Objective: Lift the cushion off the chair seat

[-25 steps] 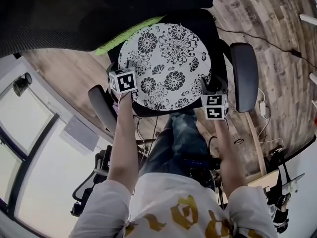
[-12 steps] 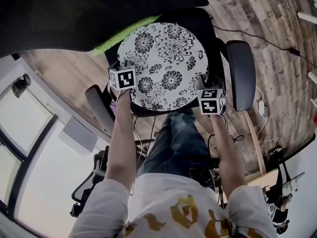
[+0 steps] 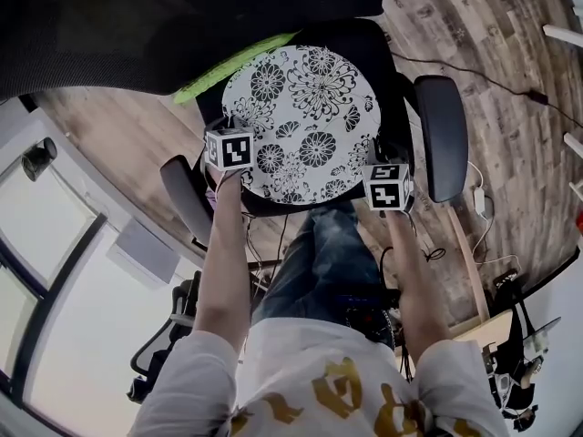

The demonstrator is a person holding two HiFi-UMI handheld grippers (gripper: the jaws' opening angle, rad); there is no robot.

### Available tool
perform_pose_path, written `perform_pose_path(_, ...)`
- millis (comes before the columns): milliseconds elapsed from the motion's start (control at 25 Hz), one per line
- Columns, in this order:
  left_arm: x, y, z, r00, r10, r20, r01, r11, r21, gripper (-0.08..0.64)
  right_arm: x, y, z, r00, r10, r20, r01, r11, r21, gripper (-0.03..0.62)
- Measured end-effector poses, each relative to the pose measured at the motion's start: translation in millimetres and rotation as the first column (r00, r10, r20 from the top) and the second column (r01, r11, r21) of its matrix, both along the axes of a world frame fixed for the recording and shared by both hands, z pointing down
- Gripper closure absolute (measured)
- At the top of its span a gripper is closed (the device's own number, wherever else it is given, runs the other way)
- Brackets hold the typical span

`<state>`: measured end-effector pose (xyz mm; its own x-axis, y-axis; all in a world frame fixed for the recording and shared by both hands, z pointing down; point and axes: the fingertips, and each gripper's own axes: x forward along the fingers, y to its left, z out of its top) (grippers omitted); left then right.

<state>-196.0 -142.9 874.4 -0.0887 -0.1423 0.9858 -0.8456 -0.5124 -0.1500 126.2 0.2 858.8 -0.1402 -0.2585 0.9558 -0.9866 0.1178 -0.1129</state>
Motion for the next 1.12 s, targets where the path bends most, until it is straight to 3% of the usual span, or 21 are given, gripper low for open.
perform_pose_path(320,3.4,-2.3,-10.1,0.999,0.032,-0.043,-0.033,0.999,-0.014,0.541,1.5,3.1,-10.1,0.992,0.123,0.04,-0.123,0.992,0.002,0.565)
perform_pose_path(800,10.9,10.1,-31.4,0.995,-0.014,-0.103,0.01,0.999,-0.033,0.541,2.5,5.8,-28.6,1.0,0.003,-0.019,-0.004,1.0,-0.031,0.565)
perform_pose_path(1120,14.8,5.6,-49.5,0.986,-0.008,-0.168,0.0,0.999,-0.048,0.543,-12.7,-2.2,-46.7,1.0,-0.001,-0.006,0.0,0.998,-0.059,0.565)
